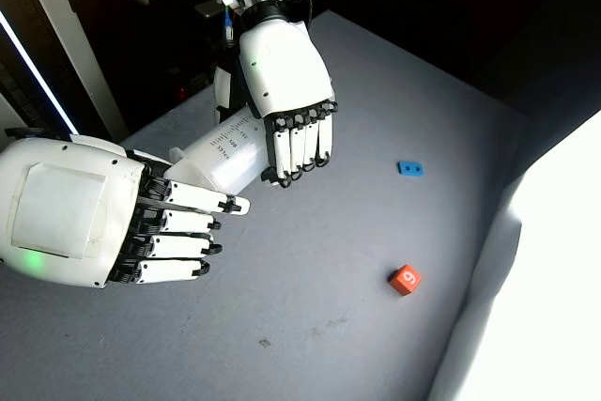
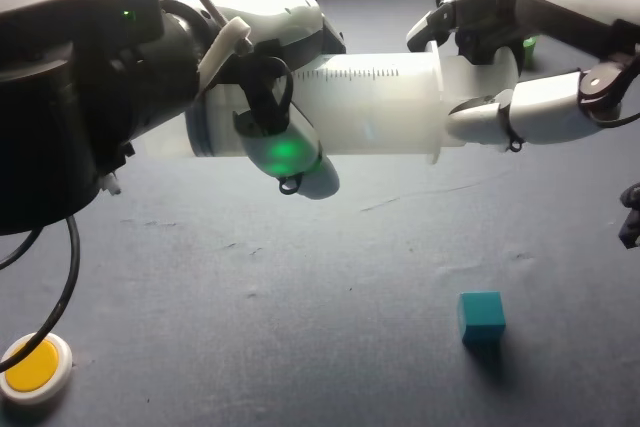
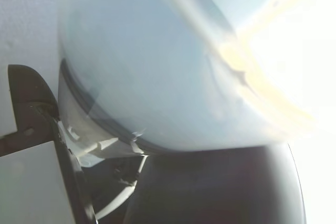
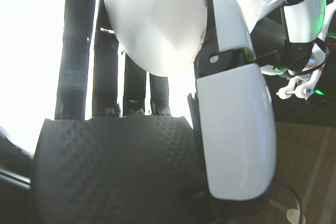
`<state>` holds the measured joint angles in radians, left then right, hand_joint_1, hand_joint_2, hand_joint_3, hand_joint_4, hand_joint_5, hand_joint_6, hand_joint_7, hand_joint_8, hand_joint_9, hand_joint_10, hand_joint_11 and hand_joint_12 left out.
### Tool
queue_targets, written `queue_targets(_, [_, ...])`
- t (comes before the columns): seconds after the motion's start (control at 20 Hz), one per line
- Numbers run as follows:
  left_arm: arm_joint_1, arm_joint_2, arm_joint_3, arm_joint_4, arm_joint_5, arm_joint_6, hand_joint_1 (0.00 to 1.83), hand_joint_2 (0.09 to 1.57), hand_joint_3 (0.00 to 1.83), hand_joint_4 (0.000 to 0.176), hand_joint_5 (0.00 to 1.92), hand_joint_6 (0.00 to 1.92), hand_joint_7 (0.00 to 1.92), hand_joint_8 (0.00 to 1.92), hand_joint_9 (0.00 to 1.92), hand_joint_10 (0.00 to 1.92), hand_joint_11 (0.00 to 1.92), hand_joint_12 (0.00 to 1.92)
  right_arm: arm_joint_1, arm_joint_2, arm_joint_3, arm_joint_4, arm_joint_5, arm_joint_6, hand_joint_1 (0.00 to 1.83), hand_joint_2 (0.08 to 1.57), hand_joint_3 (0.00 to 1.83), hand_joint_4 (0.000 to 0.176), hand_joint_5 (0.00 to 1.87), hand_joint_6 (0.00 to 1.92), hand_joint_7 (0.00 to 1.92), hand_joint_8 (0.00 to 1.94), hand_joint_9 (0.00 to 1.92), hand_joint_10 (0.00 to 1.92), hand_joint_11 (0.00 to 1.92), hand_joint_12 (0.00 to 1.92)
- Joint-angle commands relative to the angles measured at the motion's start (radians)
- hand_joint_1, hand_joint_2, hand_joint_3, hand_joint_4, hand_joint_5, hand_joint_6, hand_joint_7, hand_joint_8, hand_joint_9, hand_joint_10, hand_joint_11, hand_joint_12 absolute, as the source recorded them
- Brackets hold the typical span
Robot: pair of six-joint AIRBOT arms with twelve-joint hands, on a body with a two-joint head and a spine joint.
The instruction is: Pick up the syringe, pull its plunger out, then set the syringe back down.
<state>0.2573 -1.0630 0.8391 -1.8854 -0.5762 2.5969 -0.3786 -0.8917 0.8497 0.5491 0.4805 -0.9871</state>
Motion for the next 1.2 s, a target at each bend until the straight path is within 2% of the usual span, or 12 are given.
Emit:
queue_targets(0.0, [-0.025,0.005,0.003,0.073,0.004,-0.002,1.35,1.21,0.0,0.0,0.73,1.21,0.82,1.31,0.74,1.47,0.5,1.46,0.004,0.019,0.004,-0.016,0.071,-0.011,1.19,1.2,0.0,0.0,0.73,1.31,0.92,1.18,0.86,1.0,0.57,1.42])
queue_targets(0.1, [-0.025,0.005,0.001,0.073,0.004,-0.001,1.35,1.21,0.0,0.0,0.74,1.21,0.82,1.31,0.74,1.46,0.5,1.45,0.002,0.035,0.004,-0.017,0.071,-0.011,1.19,1.19,0.0,0.0,0.75,1.28,0.93,1.16,0.88,0.96,0.56,1.41])
queue_targets(0.15, [-0.025,0.005,0.0,0.073,0.004,0.0,1.21,1.21,0.0,0.0,0.75,1.23,0.84,1.33,0.73,1.22,0.5,1.44,0.001,0.041,0.004,-0.017,0.07,-0.012,1.19,1.19,0.0,0.0,0.74,1.28,0.93,1.16,0.88,0.96,0.54,1.43])
queue_targets(0.2, [-0.025,0.005,0.0,0.073,0.004,0.002,1.32,1.2,0.0,0.0,0.75,1.21,0.83,1.3,0.74,1.4,0.5,1.43,0.0,0.052,0.004,-0.017,0.067,-0.012,1.19,1.19,0.0,0.0,0.75,1.27,0.93,1.17,0.88,0.97,0.54,1.44])
queue_targets(0.25, [-0.025,0.005,0.001,0.073,0.004,0.004,1.34,1.21,0.0,0.0,0.74,1.21,0.82,1.31,0.74,1.45,0.49,1.44,-0.001,0.061,0.004,-0.017,0.061,-0.012,1.19,1.19,0.0,0.0,0.76,1.27,0.93,1.17,0.87,0.99,0.54,1.45])
queue_targets(0.45, [-0.025,0.005,0.003,0.073,0.004,0.005,1.34,1.21,0.0,0.0,0.73,1.24,0.82,1.3,0.74,1.46,0.49,1.48,0.004,0.109,0.004,-0.017,0.05,-0.02,1.19,1.2,0.0,0.0,0.74,1.29,0.91,1.2,0.84,1.02,0.52,1.46])
queue_targets(0.65, [-0.025,0.005,0.003,0.073,0.004,0.005,1.35,1.21,0.0,0.0,0.74,1.22,0.83,1.29,0.73,1.47,0.49,1.47,0.031,0.153,0.004,-0.017,0.023,-0.022,1.19,1.19,0.0,0.0,0.77,1.23,0.92,1.21,0.82,1.09,0.51,1.48])
queue_targets(0.85, [-0.023,0.005,0.004,0.073,0.004,0.005,1.35,1.21,0.0,0.0,0.73,1.21,0.83,1.31,0.74,1.46,0.51,1.45,0.039,0.202,0.003,-0.017,-0.015,-0.022,1.18,1.21,0.0,0.0,0.73,1.3,0.87,1.27,0.78,1.12,0.47,1.52])
queue_targets(1.15, [-0.022,0.005,0.004,0.073,0.004,0.005,1.35,1.2,0.0,0.0,0.74,1.25,0.83,1.27,0.75,1.44,0.51,1.44,0.051,0.275,-0.006,-0.017,-0.053,-0.023,1.19,1.2,0.0,0.0,0.75,1.26,0.92,1.22,0.81,1.11,0.51,1.48])
